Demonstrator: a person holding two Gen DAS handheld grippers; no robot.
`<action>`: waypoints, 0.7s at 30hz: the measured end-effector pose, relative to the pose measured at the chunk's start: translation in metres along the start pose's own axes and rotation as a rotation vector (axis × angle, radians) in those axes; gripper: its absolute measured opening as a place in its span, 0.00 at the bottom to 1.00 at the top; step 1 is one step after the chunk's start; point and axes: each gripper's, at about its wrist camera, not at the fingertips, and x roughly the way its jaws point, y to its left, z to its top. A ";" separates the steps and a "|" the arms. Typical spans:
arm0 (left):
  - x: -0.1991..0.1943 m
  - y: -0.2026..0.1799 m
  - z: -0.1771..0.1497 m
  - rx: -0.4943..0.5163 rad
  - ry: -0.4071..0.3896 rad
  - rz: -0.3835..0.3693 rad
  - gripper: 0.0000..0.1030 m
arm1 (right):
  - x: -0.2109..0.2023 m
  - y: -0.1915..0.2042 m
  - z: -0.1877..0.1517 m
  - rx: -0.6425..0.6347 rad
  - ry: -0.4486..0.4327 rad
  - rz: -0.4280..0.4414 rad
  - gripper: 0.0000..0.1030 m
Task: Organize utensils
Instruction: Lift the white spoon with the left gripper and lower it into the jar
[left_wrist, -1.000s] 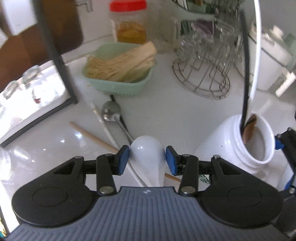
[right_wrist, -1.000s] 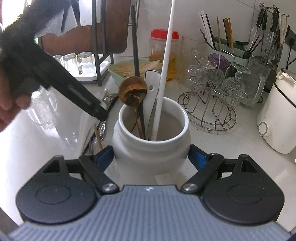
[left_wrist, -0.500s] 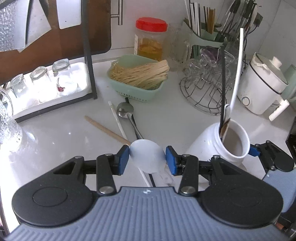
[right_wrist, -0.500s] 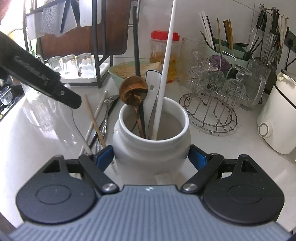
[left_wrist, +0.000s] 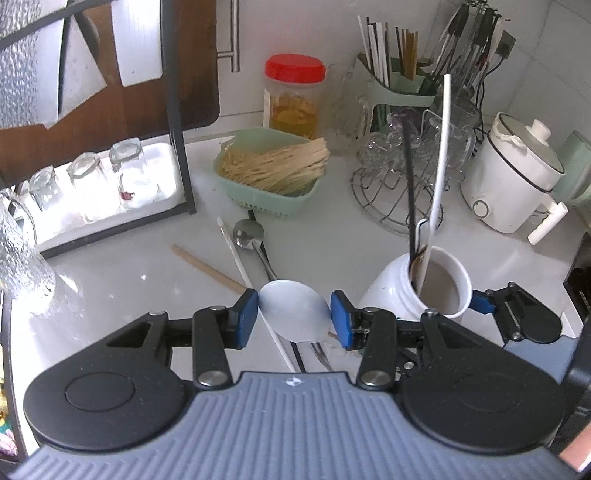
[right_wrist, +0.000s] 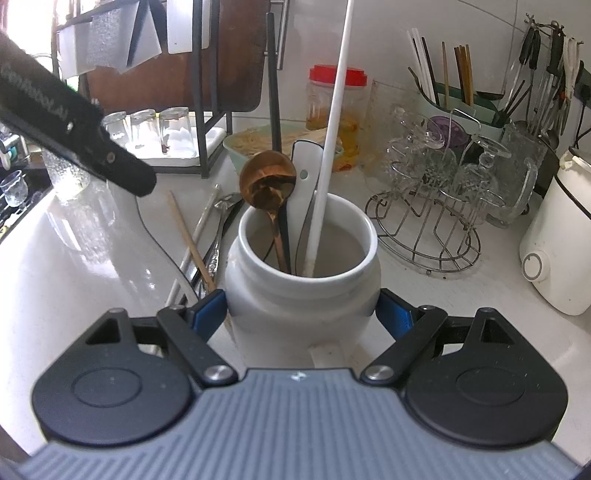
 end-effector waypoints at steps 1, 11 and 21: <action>-0.002 -0.001 0.002 0.004 -0.001 -0.002 0.47 | 0.000 0.000 0.000 -0.001 -0.001 0.001 0.87; -0.044 -0.015 0.025 0.053 -0.028 -0.014 0.47 | 0.003 0.003 0.001 -0.004 -0.013 0.004 0.87; -0.092 -0.034 0.055 0.107 -0.103 -0.047 0.47 | 0.004 0.004 0.002 -0.009 -0.011 0.006 0.87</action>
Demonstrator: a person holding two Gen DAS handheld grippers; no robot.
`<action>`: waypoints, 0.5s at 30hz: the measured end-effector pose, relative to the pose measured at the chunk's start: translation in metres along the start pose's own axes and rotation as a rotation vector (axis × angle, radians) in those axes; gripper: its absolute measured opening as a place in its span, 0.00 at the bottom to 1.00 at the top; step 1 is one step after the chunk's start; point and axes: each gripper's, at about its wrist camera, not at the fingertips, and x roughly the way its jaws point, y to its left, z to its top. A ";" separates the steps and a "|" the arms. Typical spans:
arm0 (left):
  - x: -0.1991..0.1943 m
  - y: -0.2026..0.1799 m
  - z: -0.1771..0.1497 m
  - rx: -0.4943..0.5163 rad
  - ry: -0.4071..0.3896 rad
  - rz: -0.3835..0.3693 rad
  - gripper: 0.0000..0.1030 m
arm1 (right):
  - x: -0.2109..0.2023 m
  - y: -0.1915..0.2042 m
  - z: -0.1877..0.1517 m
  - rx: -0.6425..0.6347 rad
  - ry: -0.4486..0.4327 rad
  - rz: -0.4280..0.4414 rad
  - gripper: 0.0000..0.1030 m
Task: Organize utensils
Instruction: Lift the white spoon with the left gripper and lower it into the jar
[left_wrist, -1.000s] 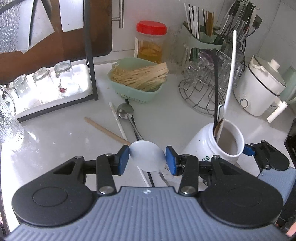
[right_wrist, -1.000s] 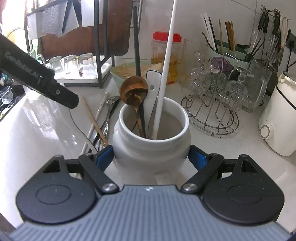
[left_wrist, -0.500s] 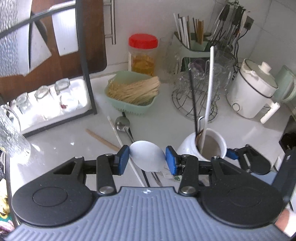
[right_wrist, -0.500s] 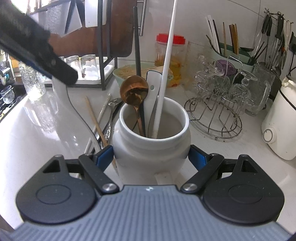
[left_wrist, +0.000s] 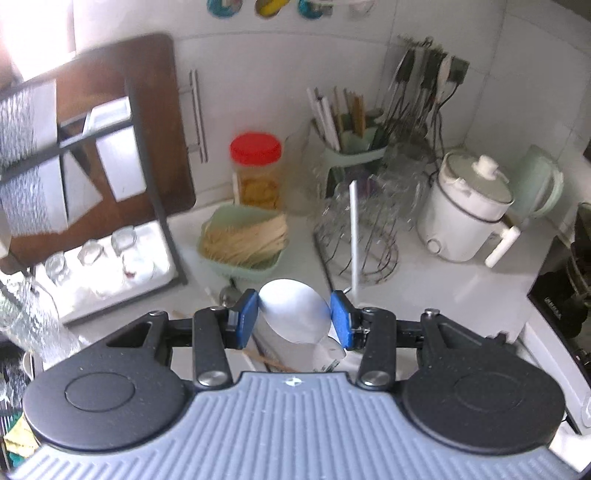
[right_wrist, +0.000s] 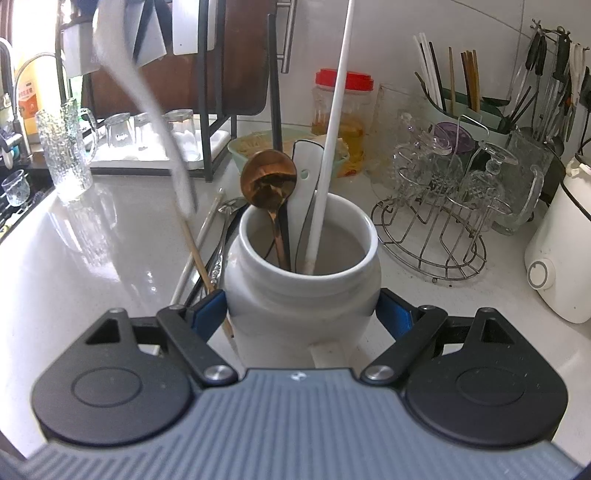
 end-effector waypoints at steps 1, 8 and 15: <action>-0.003 -0.003 0.003 0.005 -0.009 -0.006 0.47 | 0.000 0.000 0.000 0.000 0.000 0.001 0.87; -0.001 -0.030 0.021 0.038 -0.056 -0.043 0.47 | 0.000 -0.001 0.001 0.003 0.009 0.010 0.87; 0.032 -0.055 0.019 0.119 -0.007 -0.056 0.47 | 0.001 -0.002 0.001 -0.004 0.007 0.026 0.87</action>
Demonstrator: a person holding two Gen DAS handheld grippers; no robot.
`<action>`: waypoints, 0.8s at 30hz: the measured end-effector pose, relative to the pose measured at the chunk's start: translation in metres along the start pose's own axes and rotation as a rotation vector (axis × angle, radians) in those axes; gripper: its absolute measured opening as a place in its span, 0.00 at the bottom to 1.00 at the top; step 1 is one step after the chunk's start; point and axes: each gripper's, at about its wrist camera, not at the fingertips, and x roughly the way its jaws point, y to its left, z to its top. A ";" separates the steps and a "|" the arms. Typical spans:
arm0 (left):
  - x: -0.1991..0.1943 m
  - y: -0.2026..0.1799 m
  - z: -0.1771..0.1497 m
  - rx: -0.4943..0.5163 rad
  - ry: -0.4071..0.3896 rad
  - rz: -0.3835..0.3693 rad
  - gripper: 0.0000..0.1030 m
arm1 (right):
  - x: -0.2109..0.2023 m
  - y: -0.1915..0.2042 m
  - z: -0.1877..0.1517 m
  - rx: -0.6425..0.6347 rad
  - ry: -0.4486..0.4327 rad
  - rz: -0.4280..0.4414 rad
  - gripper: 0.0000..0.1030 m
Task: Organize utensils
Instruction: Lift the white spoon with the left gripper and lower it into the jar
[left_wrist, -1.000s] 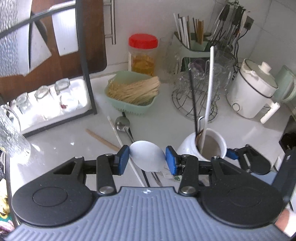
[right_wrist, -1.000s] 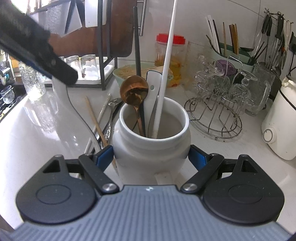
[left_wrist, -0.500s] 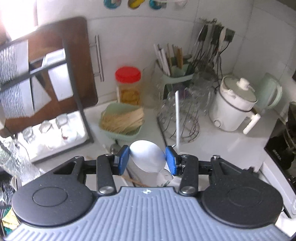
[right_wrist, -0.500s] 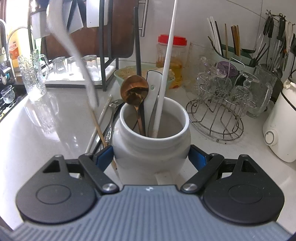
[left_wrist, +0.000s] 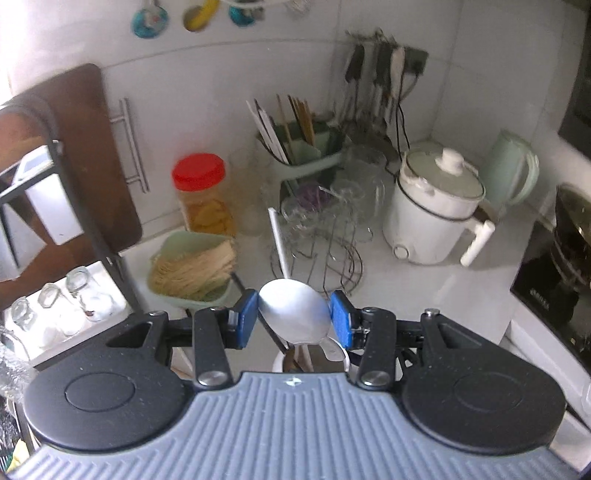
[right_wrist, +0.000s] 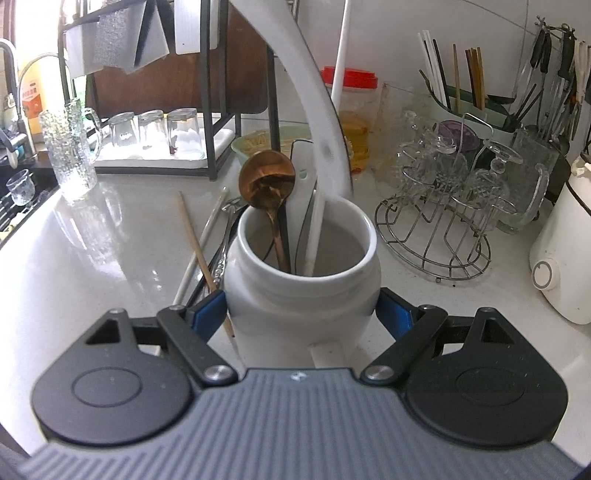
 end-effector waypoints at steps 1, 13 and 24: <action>0.005 -0.003 -0.002 0.020 0.009 0.012 0.47 | 0.000 0.000 0.000 -0.002 -0.001 0.001 0.87; 0.058 -0.009 -0.018 0.085 0.125 -0.037 0.47 | 0.000 0.000 0.000 -0.021 -0.003 0.011 0.87; 0.085 -0.012 -0.022 0.126 0.236 -0.087 0.44 | 0.000 0.001 0.000 -0.024 -0.006 0.011 0.87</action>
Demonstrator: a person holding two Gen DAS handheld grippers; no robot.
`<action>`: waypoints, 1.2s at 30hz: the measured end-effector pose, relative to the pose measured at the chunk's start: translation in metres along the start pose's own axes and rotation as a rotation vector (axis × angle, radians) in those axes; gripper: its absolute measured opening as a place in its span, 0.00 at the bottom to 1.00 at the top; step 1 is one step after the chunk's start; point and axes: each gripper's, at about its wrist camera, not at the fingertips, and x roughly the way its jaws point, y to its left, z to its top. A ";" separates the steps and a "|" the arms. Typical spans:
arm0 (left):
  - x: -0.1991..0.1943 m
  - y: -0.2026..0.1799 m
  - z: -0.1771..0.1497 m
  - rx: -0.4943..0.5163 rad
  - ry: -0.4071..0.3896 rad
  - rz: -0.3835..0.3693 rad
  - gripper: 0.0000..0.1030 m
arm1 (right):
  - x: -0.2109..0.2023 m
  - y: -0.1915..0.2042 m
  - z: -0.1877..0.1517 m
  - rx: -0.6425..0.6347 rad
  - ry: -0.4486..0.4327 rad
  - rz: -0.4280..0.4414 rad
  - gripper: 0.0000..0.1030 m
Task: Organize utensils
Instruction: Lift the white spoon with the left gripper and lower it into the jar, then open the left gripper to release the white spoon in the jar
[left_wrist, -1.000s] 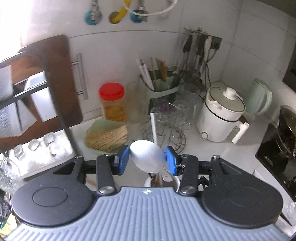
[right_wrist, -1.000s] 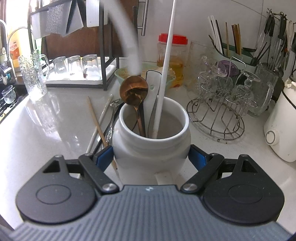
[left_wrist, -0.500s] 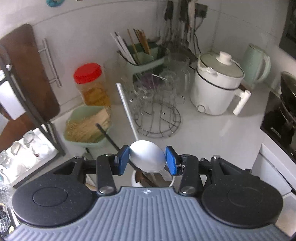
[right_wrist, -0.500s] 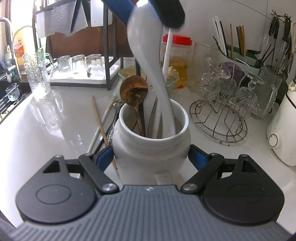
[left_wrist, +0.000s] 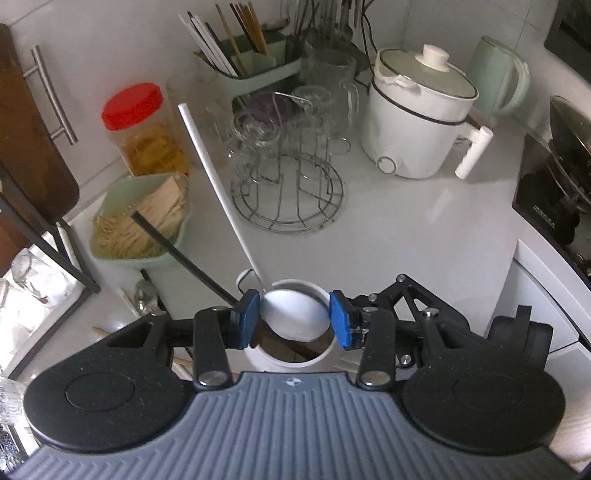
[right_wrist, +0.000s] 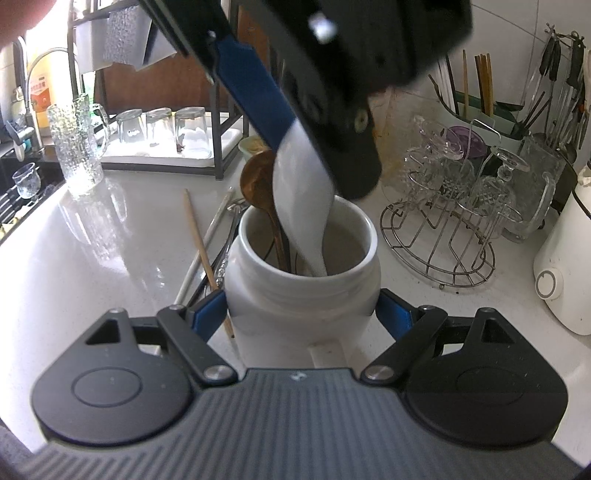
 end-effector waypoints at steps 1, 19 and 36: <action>0.002 0.000 0.000 -0.001 0.005 -0.005 0.44 | 0.000 0.000 0.000 0.001 0.001 0.000 0.87; -0.018 0.001 0.007 -0.040 -0.045 0.007 0.45 | 0.001 0.001 0.000 0.003 -0.002 -0.002 0.87; -0.069 0.015 0.000 -0.168 -0.160 0.043 0.50 | 0.001 0.001 0.000 0.009 0.000 -0.005 0.87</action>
